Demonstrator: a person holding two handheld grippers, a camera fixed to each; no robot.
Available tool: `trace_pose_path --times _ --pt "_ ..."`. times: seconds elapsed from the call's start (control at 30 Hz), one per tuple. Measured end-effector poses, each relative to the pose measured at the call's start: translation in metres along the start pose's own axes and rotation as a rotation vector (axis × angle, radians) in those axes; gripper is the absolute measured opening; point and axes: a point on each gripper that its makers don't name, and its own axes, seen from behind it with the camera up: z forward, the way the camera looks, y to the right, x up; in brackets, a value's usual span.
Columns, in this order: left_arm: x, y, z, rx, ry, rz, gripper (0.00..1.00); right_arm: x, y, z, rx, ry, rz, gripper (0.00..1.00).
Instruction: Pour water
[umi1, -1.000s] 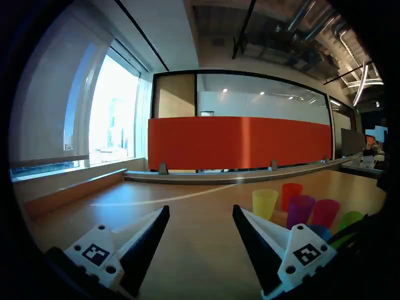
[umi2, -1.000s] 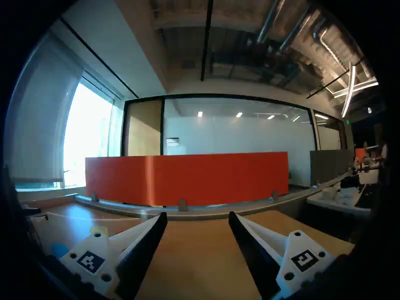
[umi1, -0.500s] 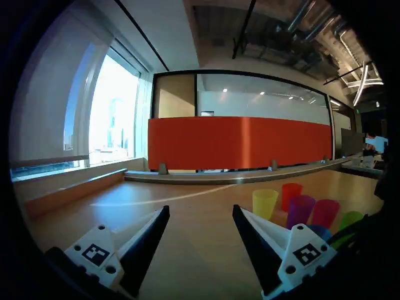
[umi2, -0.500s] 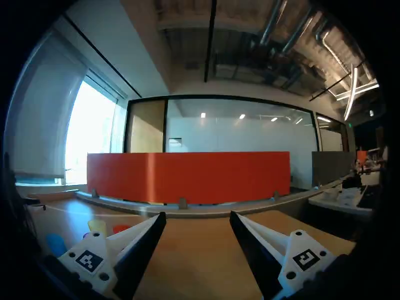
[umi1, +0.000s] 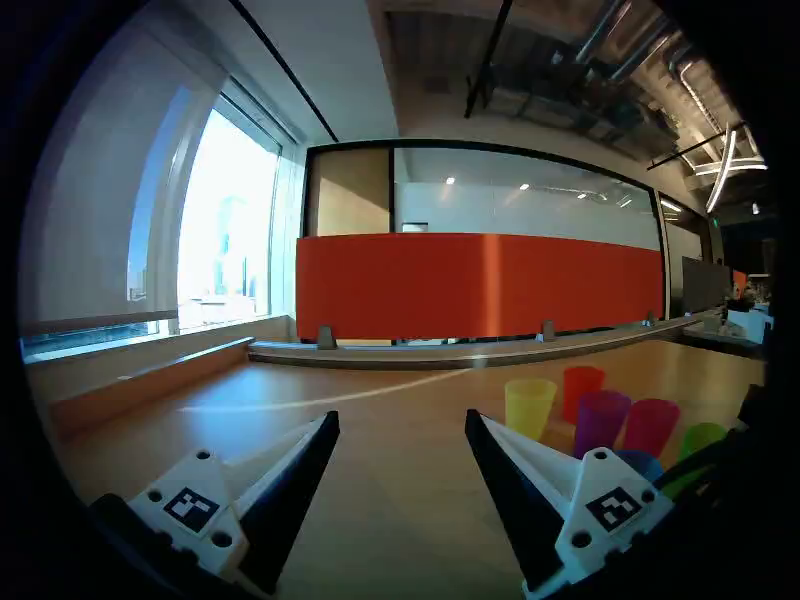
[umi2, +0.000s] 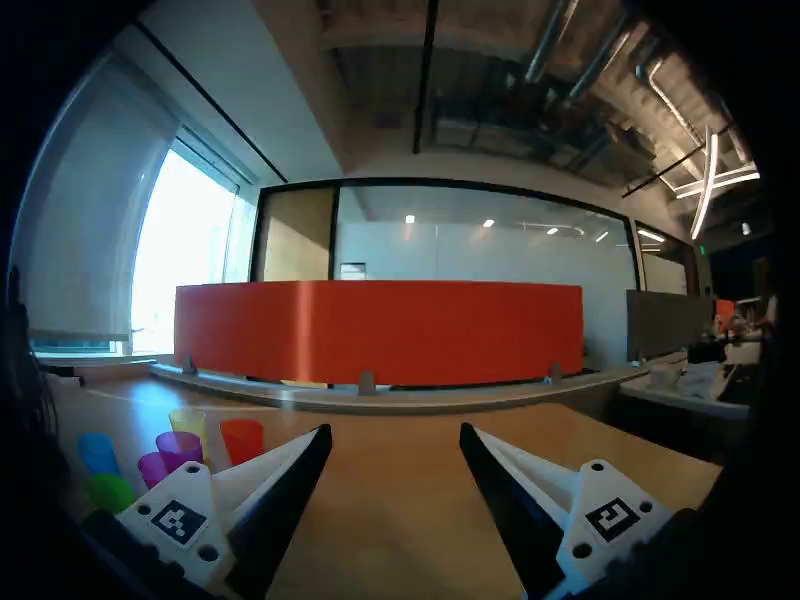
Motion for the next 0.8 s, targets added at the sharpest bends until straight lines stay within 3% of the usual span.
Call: trace_pose_path --times 0.8 --pt "0.0 0.0 0.0 0.0 0.0 0.0 0.93 -0.031 0.007 0.004 -0.014 -0.053 0.018 0.99"
